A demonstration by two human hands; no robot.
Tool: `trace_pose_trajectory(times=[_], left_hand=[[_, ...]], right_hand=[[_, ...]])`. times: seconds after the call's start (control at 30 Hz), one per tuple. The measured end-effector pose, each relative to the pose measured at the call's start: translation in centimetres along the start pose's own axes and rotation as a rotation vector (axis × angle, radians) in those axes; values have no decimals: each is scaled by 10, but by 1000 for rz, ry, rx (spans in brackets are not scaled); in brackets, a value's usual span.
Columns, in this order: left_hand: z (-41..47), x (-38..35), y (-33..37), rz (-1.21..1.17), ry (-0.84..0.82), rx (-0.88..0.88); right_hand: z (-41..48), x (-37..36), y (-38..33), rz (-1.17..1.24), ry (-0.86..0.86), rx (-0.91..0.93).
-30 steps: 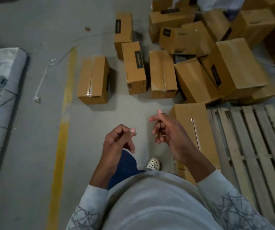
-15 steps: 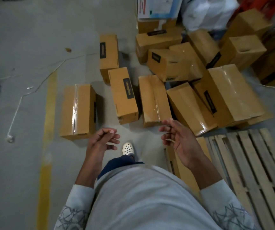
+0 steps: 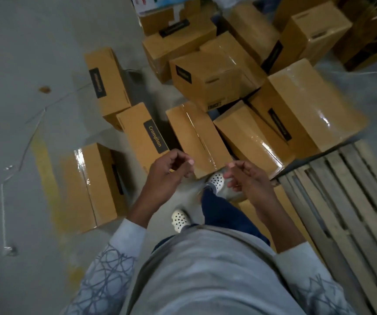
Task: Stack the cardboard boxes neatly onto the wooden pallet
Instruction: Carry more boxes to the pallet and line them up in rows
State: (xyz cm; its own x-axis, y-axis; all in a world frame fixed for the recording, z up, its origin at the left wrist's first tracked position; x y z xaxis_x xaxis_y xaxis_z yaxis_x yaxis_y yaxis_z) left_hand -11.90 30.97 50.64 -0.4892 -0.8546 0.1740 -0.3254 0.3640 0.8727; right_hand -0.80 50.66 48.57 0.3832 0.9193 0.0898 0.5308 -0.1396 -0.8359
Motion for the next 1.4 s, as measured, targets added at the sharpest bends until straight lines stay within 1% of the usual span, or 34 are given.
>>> trace_pose_trajectory(times=[0.13,0.23,0.3,0.4,0.5,0.57,0.67,0.73,0.77,0.8,0.87,0.9,0.97,1.03,1.13,1.17,1.27,1.33,1.4], left_hand=[[50,-3,-13,-100,58,150],[98,-5,-19,-126,94,241],[139,-8,-31,-173,109,314],[210,-14,-72,-282,159,462],[283,-26,-139,-259,203,571],[335,-38,-202,-199,206,623],[420,-60,-304,68,184,650],[464,-70,-371,222,128,701],[482,-75,-403,257,105,730],[497,-80,-433,270,102,756],[520,-83,-481,291,165,800],[528,-84,-500,272,206,834],[535,-93,-531,158,252,964],[536,-105,-550,-14,278,1053],[531,-110,-555,-211,319,1087],[529,-110,-552,-247,325,1092],[517,-109,-538,-284,321,1089],[509,-106,-525,-288,340,1079],[499,-101,-507,-278,361,1074]], right_hand=[[63,14,-22,34,9,-23],[121,25,-31,39,17,-47],[165,27,-26,28,26,-73],[238,24,6,7,45,-118],[318,17,61,-40,77,-153],[377,12,116,-115,99,-185],[467,0,204,-320,126,-170],[521,-18,258,-490,55,-148],[546,-26,282,-571,5,-139],[572,-31,306,-636,-23,-124],[617,-34,346,-750,5,-106],[633,-35,360,-802,39,-131],[654,-38,385,-839,70,-237],[663,-41,399,-811,82,-296],[668,-34,401,-731,129,-297],[667,-33,399,-719,120,-322],[657,-37,388,-765,31,-410],[651,-40,374,-757,41,-409],[645,-42,357,-762,80,-365]])
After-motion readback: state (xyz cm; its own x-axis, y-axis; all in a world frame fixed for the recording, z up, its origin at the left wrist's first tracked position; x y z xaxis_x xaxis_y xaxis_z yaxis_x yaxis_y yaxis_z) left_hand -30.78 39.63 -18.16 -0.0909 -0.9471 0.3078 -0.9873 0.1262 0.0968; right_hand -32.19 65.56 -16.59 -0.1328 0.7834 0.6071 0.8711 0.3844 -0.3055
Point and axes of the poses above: each hand's wrist, its own z-axis towards the middle knuckle, its own x-axis out of the back of the hand, y = z × x, the point moved 8 cm from there along z, towards the middle knuckle, and after that the axes turned 5 degrees about x, right-handed, at the moved point
